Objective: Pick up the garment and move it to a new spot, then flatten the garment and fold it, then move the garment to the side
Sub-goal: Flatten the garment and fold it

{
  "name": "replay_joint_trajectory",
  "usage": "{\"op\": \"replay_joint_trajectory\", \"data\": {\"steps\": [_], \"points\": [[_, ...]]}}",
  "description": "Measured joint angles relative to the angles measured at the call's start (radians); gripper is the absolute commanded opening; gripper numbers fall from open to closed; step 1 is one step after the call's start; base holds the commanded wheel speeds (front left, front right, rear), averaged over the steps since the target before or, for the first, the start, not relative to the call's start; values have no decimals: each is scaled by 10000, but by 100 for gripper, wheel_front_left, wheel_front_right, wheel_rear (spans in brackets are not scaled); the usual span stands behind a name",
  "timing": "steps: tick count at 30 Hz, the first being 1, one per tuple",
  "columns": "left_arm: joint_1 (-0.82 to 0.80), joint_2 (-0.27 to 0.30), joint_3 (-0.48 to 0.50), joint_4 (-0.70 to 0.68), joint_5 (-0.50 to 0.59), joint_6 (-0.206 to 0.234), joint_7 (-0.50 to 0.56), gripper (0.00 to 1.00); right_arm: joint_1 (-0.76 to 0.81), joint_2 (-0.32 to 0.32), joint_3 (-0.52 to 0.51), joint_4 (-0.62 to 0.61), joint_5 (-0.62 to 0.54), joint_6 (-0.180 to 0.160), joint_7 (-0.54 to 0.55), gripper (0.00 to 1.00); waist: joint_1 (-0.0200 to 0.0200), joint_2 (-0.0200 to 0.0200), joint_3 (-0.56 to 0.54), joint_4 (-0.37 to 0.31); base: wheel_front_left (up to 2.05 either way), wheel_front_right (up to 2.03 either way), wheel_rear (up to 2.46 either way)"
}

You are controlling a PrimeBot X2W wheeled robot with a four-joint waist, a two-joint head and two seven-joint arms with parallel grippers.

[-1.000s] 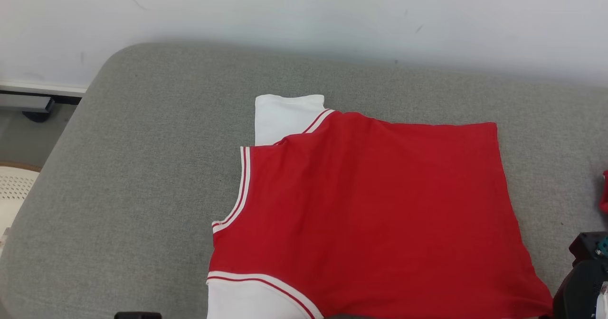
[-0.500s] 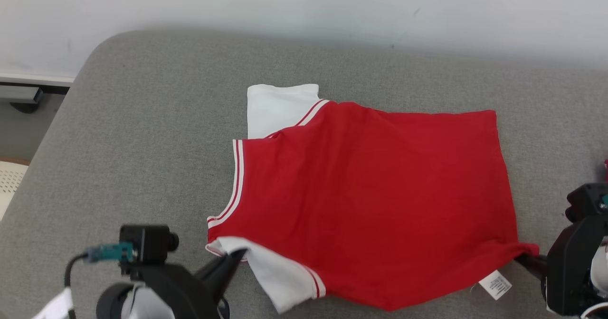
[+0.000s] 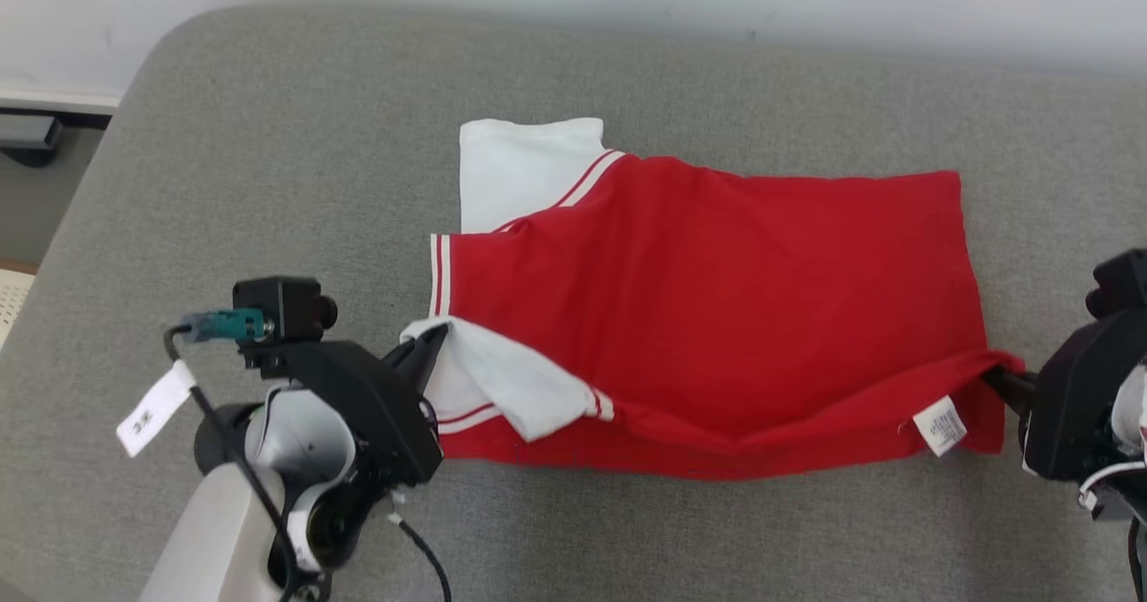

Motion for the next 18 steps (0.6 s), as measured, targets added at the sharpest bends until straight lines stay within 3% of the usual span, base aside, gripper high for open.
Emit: {"op": "replay_joint_trajectory", "data": {"steps": [9,18], "points": [[-1609,-422,-217,1689,276,-113,-859,0,-1034,-157,79,1626,-558,0,-405,0,1,1,717,13,0,0,0],[-2522,-591,-464,2706,382,-343,-1383,0,-1419,-186,167,2305,-792,0,-725,0,-1,0,1104,75,0,0,0]]}}
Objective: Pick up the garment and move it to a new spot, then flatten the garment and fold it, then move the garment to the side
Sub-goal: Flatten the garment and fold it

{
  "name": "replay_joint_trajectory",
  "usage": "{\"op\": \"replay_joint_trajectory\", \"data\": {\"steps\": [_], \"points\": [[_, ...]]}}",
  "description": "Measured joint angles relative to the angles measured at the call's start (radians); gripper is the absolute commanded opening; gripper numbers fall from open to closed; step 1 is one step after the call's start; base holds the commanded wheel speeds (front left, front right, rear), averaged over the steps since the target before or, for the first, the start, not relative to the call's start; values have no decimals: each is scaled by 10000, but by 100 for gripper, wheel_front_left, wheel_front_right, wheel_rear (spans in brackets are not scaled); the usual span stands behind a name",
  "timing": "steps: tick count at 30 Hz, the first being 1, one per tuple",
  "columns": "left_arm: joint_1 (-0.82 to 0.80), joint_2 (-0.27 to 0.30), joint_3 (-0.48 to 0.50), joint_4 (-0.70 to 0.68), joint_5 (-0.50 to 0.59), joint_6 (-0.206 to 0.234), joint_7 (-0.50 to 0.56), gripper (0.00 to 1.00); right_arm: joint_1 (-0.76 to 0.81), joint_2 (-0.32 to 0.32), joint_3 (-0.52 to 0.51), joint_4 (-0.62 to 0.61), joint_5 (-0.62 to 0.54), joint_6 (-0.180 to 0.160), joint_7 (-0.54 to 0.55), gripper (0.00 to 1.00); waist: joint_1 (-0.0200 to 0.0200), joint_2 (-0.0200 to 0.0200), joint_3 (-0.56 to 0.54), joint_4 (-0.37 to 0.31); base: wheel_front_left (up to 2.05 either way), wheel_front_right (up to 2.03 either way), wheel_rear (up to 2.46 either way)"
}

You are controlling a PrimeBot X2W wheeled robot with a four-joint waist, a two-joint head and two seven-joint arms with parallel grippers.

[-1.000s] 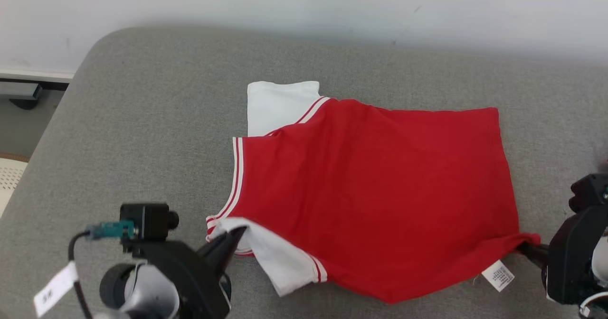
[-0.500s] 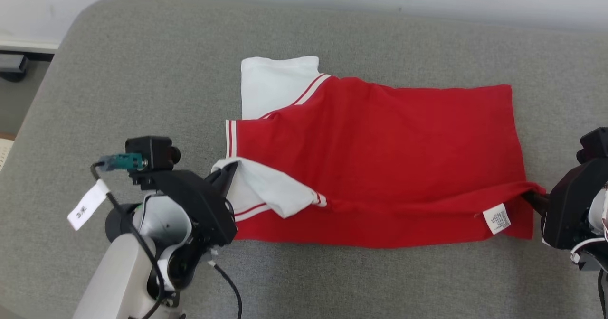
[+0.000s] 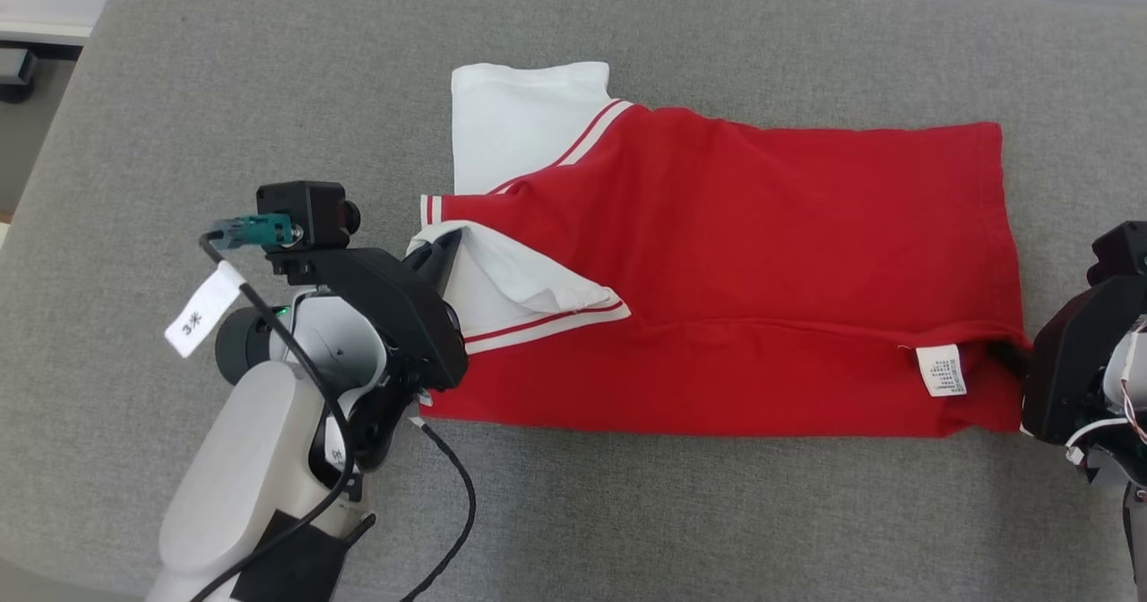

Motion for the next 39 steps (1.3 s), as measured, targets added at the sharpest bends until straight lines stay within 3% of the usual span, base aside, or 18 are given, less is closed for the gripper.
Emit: {"op": "replay_joint_trajectory", "data": {"steps": [3,4,5,13,23,28,39], "points": [[-162,-15,-35,274,54,54,-125,0,-144,8,19,132,-71,0,-199,0,-1,0,60,-26,0,0,0],[-191,-13,-13,324,167,88,-282,94,-193,27,-15,153,-71,0,-389,49,-1,0,77,-33,0,0,0],[-227,-13,-2,355,192,117,-414,100,-246,82,-113,188,-77,0,-600,100,0,1,90,-34,0,0,0],[-145,121,-71,297,384,167,-892,100,-273,144,-203,376,-245,0,-959,100,0,0,-54,60,0,0,0],[1299,792,-192,-702,750,407,-1377,100,621,174,-259,-451,-493,0,-1490,100,-2,0,-718,74,0,0,0],[2060,1156,-422,-986,1152,631,-1588,100,1123,466,-431,-648,-826,0,-1864,100,-2,-1,-1085,24,0,0,0],[2930,1233,-602,-698,1482,957,-2481,100,1685,1154,-642,-550,-1592,0,-3101,100,-2,-1,-1417,-195,0,0,0]]}}
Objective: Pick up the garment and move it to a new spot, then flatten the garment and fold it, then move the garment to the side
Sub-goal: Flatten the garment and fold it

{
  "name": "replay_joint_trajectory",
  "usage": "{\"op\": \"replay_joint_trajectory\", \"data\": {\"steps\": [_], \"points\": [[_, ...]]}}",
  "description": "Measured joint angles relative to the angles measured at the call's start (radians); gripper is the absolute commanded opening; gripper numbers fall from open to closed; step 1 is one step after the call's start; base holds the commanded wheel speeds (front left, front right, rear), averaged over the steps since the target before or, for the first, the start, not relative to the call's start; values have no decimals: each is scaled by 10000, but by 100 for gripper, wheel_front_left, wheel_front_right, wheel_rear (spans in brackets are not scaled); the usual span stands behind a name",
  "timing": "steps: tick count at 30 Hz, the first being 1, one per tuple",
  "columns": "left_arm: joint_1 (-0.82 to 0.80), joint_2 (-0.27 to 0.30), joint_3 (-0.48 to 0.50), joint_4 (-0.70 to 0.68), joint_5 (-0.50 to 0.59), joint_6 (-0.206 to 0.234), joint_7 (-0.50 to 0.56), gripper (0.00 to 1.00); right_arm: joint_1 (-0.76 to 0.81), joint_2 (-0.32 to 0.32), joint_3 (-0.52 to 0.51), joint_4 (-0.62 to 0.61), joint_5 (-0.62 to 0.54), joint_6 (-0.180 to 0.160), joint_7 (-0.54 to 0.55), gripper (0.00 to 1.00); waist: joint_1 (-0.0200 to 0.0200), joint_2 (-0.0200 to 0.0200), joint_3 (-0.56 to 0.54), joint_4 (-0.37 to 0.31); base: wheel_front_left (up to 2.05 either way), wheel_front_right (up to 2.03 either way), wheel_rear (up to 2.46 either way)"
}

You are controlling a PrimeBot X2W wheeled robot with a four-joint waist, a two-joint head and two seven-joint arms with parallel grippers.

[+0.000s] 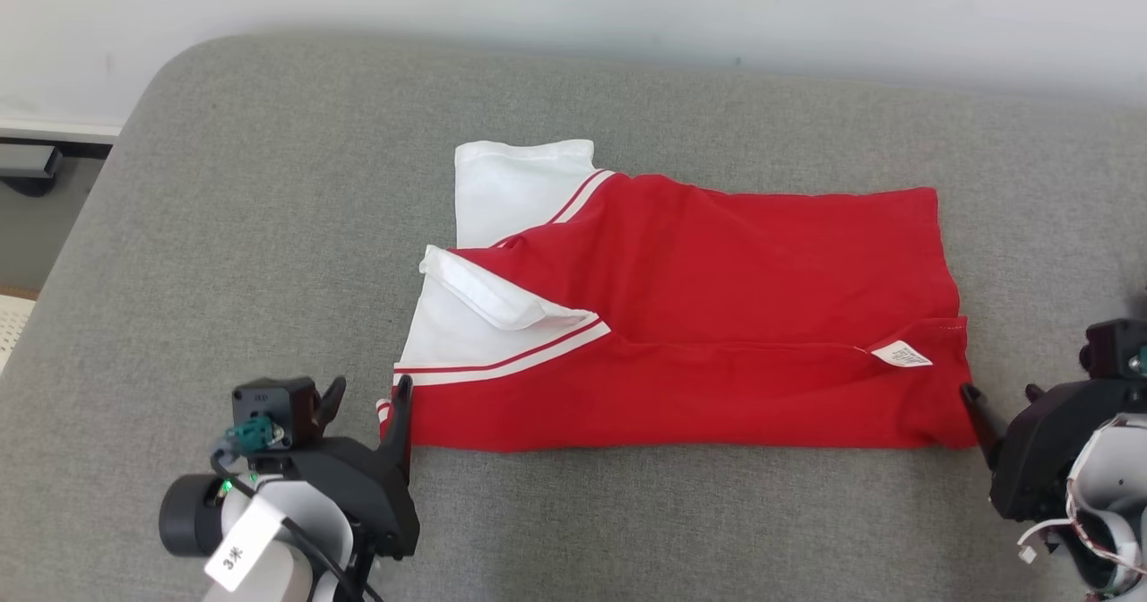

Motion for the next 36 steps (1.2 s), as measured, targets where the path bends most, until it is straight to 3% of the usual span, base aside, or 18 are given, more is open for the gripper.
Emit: {"op": "replay_joint_trajectory", "data": {"steps": [7,16,32,33,34,36], "points": [[154,-44,-161,729,151,61,-420,100,107,265,-56,600,-366,0,-750,100,0,0,-121,-76,0,0,0],[51,-73,-303,1645,163,6,-431,100,-122,447,12,1323,-451,0,-918,100,2,0,-48,-56,0,0,0],[-598,-343,-692,2794,117,-324,-378,100,-314,514,267,1557,-491,0,-911,100,2,0,176,-144,0,0,0],[-604,-357,-711,2892,81,-360,-311,47,-319,518,278,1563,-491,0,-909,100,2,0,191,-159,0,0,0],[-605,-374,-727,2951,79,-364,-314,5,-324,520,276,1567,-491,0,-907,100,2,0,206,-173,0,0,0],[-662,-393,-742,3026,8,-449,-316,0,-326,520,272,1565,-491,0,-876,100,2,0,233,-192,0,0,0]]}}
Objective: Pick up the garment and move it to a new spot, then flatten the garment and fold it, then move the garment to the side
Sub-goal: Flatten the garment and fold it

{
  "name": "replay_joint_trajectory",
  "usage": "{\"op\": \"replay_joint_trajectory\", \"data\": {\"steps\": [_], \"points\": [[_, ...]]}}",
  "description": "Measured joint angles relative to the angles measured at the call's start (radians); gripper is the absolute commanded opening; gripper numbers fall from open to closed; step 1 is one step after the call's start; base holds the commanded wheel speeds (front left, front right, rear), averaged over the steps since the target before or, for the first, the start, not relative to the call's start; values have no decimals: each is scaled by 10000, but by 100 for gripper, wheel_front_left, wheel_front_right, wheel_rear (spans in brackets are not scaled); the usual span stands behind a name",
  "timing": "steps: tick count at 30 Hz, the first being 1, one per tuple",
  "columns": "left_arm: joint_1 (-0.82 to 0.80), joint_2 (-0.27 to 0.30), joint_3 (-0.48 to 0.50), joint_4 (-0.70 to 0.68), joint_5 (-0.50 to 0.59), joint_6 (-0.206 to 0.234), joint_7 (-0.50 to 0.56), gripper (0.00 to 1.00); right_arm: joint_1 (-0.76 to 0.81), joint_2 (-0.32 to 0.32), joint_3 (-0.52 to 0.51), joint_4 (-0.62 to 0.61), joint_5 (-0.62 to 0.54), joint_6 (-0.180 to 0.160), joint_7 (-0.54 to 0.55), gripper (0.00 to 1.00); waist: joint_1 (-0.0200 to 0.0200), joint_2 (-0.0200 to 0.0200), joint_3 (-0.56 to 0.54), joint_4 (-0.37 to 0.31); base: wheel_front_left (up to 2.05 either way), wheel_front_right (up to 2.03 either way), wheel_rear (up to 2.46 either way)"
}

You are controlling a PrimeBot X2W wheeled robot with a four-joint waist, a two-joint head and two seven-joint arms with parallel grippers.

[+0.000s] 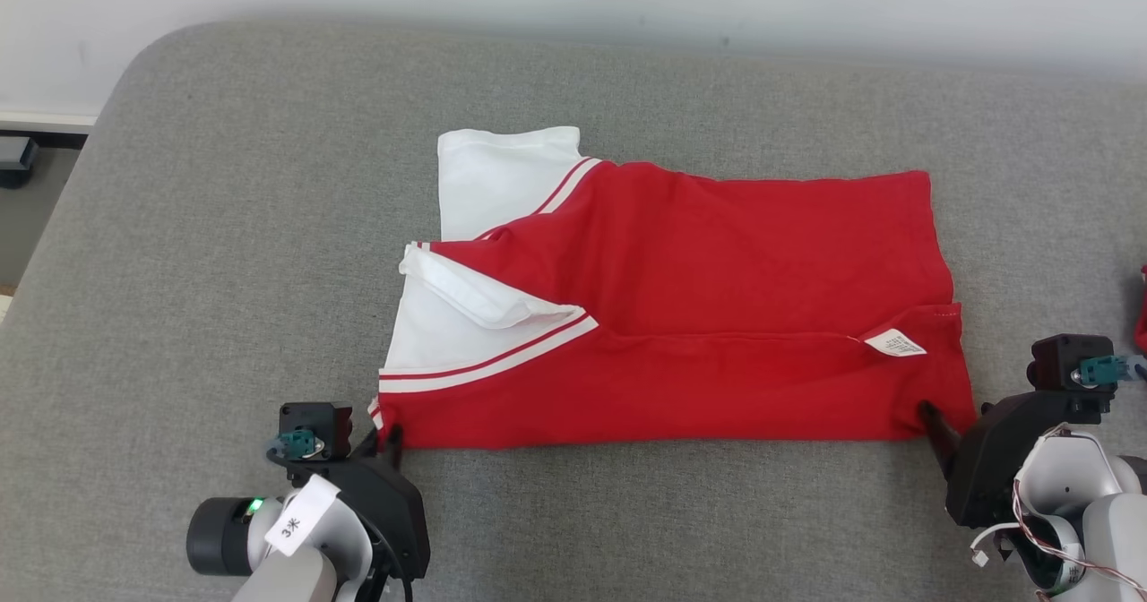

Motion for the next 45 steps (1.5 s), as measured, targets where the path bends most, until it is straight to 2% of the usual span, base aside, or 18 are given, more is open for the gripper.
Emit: {"op": "replay_joint_trajectory", "data": {"steps": [13,14,16,18,22,24,25,35,40,45], "points": [[-116,-36,-6,291,-165,-50,-58,0,134,-38,144,-305,0,0,232,100,0,0,-16,-28,0,0,0],[-121,-36,-8,303,-171,-50,-71,0,143,-42,140,-332,0,0,270,75,0,0,-17,-33,0,0,0],[-130,-42,-10,324,-201,-50,-88,0,155,-50,140,-387,0,0,314,47,0,0,-18,-41,0,0,0],[-135,-42,-10,341,-278,-48,-107,0,196,-50,146,-437,0,0,378,32,0,0,-22,-54,0,0,0],[-136,-42,-8,403,-341,-33,-155,0,242,-50,157,-464,4,0,487,23,0,0,-32,-90,0,0,0],[-137,-42,-6,439,-368,-33,-182,0,249,-48,151,-428,65,0,571,4,0,0,-43,-103,0,0,0],[-137,-42,-2,458,-374,-33,-186,0,256,-48,146,-412,73,0,575,0,0,0,-48,-109,0,0,0],[-139,-12,33,529,-516,21,-263,0,350,-46,65,-341,169,0,780,0,0,0,-106,-142,0,0,0],[-34,123,136,387,-621,96,-272,0,638,-134,111,-570,539,0,1438,0,0,0,-168,-134,0,0,0],[211,318,194,96,-708,115,-280,0,1306,-328,443,-1425,1221,0,2539,0,0,0,-261,-116,0,0,0]]}}
